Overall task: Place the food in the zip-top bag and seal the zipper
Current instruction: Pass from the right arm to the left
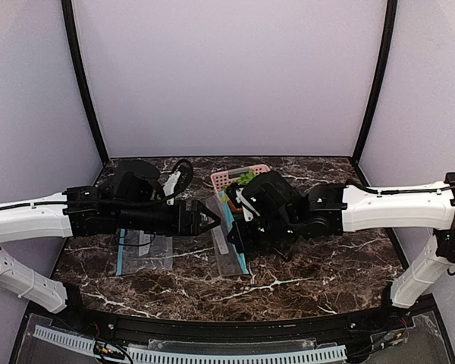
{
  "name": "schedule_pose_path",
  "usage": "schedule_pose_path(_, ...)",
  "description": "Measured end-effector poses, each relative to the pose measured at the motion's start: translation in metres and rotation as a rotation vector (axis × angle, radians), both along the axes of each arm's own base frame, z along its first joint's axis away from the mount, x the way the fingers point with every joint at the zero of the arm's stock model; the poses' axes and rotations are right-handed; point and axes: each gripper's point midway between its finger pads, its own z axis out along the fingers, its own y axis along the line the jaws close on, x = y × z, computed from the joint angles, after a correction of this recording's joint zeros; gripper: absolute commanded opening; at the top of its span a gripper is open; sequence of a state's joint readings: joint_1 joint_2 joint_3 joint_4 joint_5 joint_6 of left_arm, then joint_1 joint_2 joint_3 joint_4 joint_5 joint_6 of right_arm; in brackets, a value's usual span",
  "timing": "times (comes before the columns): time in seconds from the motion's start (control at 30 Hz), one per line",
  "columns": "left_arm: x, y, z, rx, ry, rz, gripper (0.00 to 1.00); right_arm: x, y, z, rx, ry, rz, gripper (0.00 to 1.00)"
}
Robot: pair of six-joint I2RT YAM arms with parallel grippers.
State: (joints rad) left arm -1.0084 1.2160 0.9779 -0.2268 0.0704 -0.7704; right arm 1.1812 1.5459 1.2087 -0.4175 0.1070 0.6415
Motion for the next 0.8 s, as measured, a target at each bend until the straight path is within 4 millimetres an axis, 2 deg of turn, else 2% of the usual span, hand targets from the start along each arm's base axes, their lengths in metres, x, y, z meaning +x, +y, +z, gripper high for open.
schedule_pose_path(0.2, 0.0, -0.016, 0.002, -0.052, 0.017, 0.003, 0.84, 0.005, 0.013, 0.008, -0.001, -0.025, -0.022, 0.0)
schedule_pose_path(0.4, 0.006, -0.022, -0.013, -0.028, 0.038, 0.026, 0.82, 0.005, 0.012, 0.007, -0.027, -0.035, -0.033, 0.0)
schedule_pose_path(0.73, 0.017, -0.021, -0.027, 0.019, 0.032, 0.075, 0.71, -0.007, 0.017, 0.004, -0.04, -0.034, -0.006, 0.0)
schedule_pose_path(0.8, 0.018, -0.022, -0.031, 0.029, 0.034, 0.08, 0.64, -0.008, 0.018, 0.004, -0.04, -0.034, -0.003, 0.0)
